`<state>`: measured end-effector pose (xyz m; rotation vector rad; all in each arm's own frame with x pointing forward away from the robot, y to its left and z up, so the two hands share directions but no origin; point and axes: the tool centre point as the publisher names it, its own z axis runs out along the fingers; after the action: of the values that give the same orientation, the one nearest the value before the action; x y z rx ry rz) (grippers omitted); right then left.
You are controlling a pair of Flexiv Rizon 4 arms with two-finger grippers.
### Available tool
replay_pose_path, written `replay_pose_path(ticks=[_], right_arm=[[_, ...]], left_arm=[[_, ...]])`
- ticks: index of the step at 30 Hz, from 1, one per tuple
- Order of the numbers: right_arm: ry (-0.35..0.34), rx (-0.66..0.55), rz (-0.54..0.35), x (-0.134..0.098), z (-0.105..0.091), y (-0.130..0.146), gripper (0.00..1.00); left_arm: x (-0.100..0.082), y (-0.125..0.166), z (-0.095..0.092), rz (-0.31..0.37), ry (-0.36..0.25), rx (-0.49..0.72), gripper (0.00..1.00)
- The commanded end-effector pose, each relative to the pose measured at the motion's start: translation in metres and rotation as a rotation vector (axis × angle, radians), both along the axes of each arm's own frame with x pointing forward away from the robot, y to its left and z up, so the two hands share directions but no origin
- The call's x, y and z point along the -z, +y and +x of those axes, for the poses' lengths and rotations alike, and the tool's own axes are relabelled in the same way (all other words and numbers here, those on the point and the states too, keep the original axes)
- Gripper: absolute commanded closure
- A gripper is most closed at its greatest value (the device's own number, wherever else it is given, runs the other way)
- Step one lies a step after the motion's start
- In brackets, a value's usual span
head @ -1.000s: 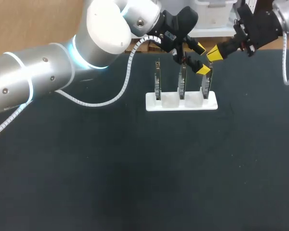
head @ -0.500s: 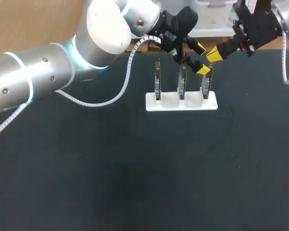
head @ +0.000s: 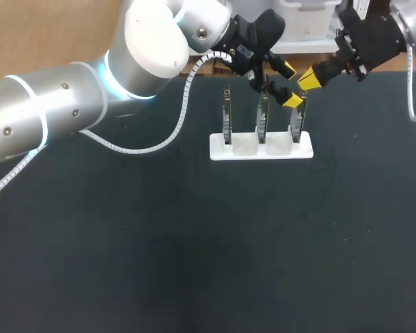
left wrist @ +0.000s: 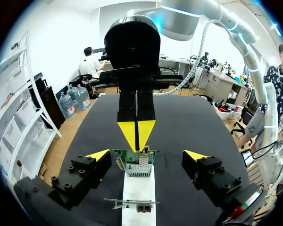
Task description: Pick up the optical module with the left hand, and insert it into the network port with the right hand.
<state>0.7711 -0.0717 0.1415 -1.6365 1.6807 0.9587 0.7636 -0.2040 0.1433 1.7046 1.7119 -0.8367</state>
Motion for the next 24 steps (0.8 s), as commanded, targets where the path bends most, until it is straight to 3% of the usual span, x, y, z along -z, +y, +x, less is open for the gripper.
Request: replay_pose_path(ticks=[1, 16, 24], right_arm=[[-0.007, 0.020, 0.030, 0.004, 0.000, -0.002, 1.00], [-0.081, 0.081, 0.079, -0.025, 0.000, -0.017, 1.00], [-0.090, 0.112, 0.085, -0.029, -0.008, -0.025, 1.00]], left_arm=[[0.000, -0.001, 0.002, 0.004, 0.002, 0.003, 0.00], [0.000, -0.001, 0.002, 0.004, 0.002, 0.003, 0.00], [-0.012, -0.001, 0.009, -0.010, -0.032, 0.009, 0.00]])
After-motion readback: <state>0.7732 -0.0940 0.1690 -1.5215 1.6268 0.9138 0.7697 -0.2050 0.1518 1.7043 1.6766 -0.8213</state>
